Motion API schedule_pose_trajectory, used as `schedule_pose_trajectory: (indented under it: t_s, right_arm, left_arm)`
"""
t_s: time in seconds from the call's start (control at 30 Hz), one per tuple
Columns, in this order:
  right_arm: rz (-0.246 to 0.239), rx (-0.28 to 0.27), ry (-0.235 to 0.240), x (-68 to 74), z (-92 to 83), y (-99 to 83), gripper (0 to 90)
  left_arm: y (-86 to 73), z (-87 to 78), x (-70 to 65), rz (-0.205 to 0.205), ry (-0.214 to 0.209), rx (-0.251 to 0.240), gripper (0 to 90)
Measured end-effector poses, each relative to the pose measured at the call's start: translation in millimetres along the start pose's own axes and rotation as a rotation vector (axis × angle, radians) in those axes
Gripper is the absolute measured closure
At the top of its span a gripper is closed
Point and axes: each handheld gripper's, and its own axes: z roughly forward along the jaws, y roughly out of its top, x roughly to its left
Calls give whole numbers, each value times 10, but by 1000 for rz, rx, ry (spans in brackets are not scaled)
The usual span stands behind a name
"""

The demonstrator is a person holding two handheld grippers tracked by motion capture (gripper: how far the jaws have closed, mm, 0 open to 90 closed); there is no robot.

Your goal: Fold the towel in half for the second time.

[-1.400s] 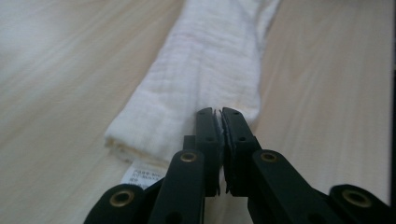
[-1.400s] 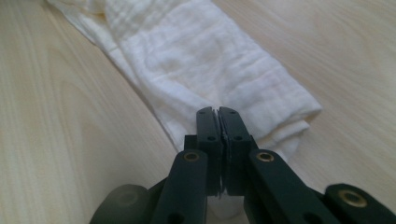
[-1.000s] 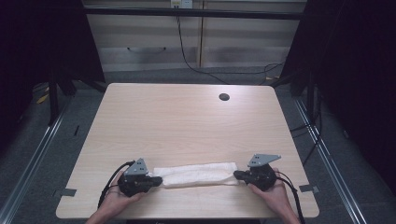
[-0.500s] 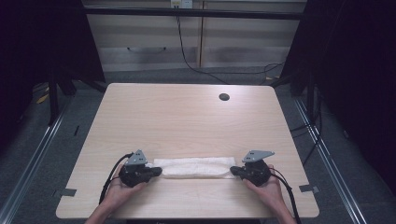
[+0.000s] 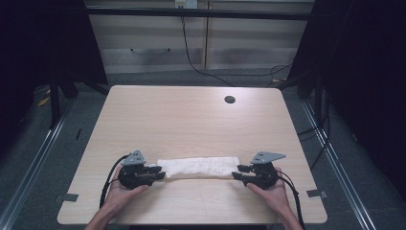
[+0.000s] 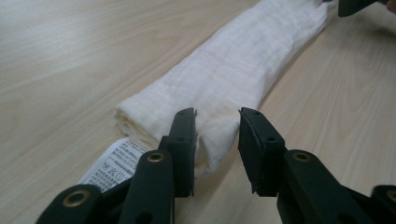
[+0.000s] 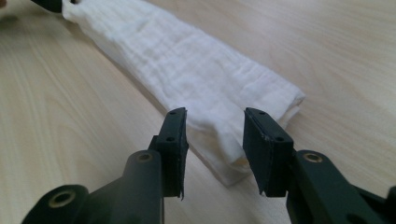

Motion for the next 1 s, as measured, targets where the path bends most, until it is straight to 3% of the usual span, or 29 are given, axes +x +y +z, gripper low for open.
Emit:
schedule_pose_trajectory:
  t_s: [0.1, 0.27, 0.47, 0.57, 0.63, 0.73, 0.87, 0.9, 0.93, 1.0]
  right_arm:
    - [21, -42, 9, 5, -117, 12, 560]
    - [49, -90, -18, -35, -328, -21, 521]
    - [105, -122, -104, -140, -567, -158, 457]
    - [138, -148, -144, -190, -690, -244, 419]
    - [157, -162, -174, -225, -744, -305, 411]
    - [185, -170, -211, -280, -777, -404, 373]
    - [224, -126, -235, -356, -730, -504, 341]
    - [228, -115, -224, -373, -715, -517, 330]
    - [225, -94, -248, -377, -695, -514, 305]
    - [215, -83, -261, -380, -671, -499, 302]
  left_arm:
    - [4, -136, -10, -11, -3, -39, 620]
    - [-35, -304, 20, -33, 38, -43, 569]
    - [-191, -499, 149, -116, 113, -42, 466]
    - [-264, -558, 178, -111, 153, -30, 448]
    - [-310, -562, 201, -131, 168, -26, 426]
    - [-353, -557, 251, -163, 189, -21, 366]
    - [-406, -542, 339, -201, 236, -27, 305]
    - [-409, -532, 376, -216, 243, -21, 281]
    - [-406, -523, 390, -228, 249, -16, 261]
    - [-408, -507, 413, -222, 252, -8, 243]
